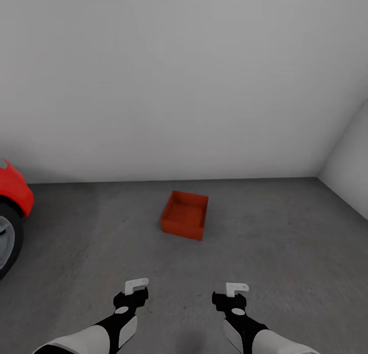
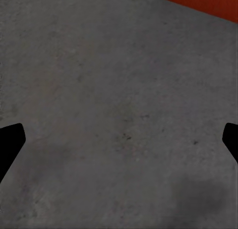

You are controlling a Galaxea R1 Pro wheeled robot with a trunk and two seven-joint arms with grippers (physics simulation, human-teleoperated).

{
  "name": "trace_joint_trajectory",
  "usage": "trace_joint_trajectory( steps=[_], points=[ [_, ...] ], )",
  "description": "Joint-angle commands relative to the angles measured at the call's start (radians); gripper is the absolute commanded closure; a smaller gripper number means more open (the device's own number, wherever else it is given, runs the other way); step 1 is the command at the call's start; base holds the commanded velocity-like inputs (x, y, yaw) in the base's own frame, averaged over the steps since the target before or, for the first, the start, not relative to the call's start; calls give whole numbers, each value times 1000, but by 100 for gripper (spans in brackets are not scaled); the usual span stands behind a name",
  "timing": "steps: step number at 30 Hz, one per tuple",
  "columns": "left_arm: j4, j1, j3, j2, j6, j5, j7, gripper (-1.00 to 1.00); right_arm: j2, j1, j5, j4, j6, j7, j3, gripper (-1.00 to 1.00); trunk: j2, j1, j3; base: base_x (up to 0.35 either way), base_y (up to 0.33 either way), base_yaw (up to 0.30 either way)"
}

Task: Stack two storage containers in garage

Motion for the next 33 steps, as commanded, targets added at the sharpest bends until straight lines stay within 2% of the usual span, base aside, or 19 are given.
trace_joint_trajectory(
  steps=[1,33],
  points=[
    [1,-1,-8,0,-3,8,4,-100,0,-1,-10,1,-4,-3,8,-100,7,-4,2,0,0,0],
    [1,-1,-8,0,-3,8,2,-100,0,-1,-10,1,-4,-3,8,-100,231,-127,103,0,0,0]
  ],
)
